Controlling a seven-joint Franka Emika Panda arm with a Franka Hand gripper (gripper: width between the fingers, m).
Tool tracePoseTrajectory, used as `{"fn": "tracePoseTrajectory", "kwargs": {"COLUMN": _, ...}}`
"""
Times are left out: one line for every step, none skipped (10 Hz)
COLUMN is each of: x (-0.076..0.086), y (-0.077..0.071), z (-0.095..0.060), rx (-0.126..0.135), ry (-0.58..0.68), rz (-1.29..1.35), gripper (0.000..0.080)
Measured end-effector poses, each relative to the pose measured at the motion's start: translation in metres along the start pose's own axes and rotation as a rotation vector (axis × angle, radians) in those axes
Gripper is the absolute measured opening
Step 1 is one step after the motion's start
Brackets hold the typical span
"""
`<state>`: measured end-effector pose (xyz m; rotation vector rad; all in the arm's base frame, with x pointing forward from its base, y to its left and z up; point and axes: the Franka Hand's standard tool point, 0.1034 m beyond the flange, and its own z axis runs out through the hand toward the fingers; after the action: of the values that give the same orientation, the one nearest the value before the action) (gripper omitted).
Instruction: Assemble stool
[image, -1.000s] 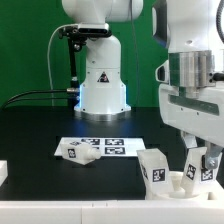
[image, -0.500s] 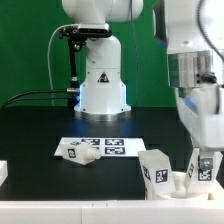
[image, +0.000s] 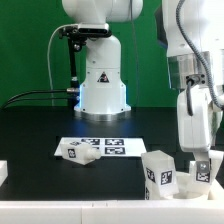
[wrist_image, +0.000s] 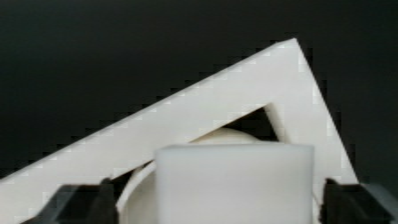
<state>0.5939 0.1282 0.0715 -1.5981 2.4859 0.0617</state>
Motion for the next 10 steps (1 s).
{"fn": "tracePoseTrajectory", "kwargs": {"x": 0.0, "y": 0.0, "z": 0.0, "rx": -0.003, "ry": 0.001, "rz": -0.056, "gripper": 0.0627}}
{"fn": "tracePoseTrajectory", "kwargs": {"x": 0.0, "y": 0.002, "z": -0.003, "rx": -0.02, "ry": -0.001, "rz": -0.136, "gripper": 0.0643}}
{"fn": "tracePoseTrajectory", "kwargs": {"x": -0.003, "y": -0.002, "z": -0.01, "rx": -0.013, "ry": -0.01, "rz": -0.235, "gripper": 0.0643}}
{"fn": "tracePoseTrajectory", "kwargs": {"x": -0.005, "y": -0.005, "z": -0.019, "rx": -0.021, "ry": -0.022, "rz": -0.424, "gripper": 0.0648}}
{"fn": "tracePoseTrajectory", "kwargs": {"x": -0.01, "y": -0.005, "z": -0.022, "rx": -0.033, "ry": -0.031, "rz": -0.536, "gripper": 0.0648}}
{"fn": "tracePoseTrajectory", "kwargs": {"x": -0.008, "y": -0.005, "z": -0.02, "rx": -0.029, "ry": -0.029, "rz": -0.598, "gripper": 0.0649}}
{"fn": "tracePoseTrajectory", "kwargs": {"x": -0.008, "y": -0.005, "z": -0.02, "rx": -0.029, "ry": -0.029, "rz": -0.657, "gripper": 0.0649}}
{"fn": "tracePoseTrajectory", "kwargs": {"x": -0.008, "y": -0.005, "z": -0.02, "rx": -0.028, "ry": -0.03, "rz": -0.699, "gripper": 0.0649}}
{"fn": "tracePoseTrajectory", "kwargs": {"x": -0.009, "y": -0.005, "z": -0.02, "rx": -0.028, "ry": -0.031, "rz": -0.758, "gripper": 0.0649}}
{"fn": "tracePoseTrajectory", "kwargs": {"x": -0.01, "y": -0.004, "z": -0.023, "rx": -0.04, "ry": -0.017, "rz": -0.978, "gripper": 0.0649}}
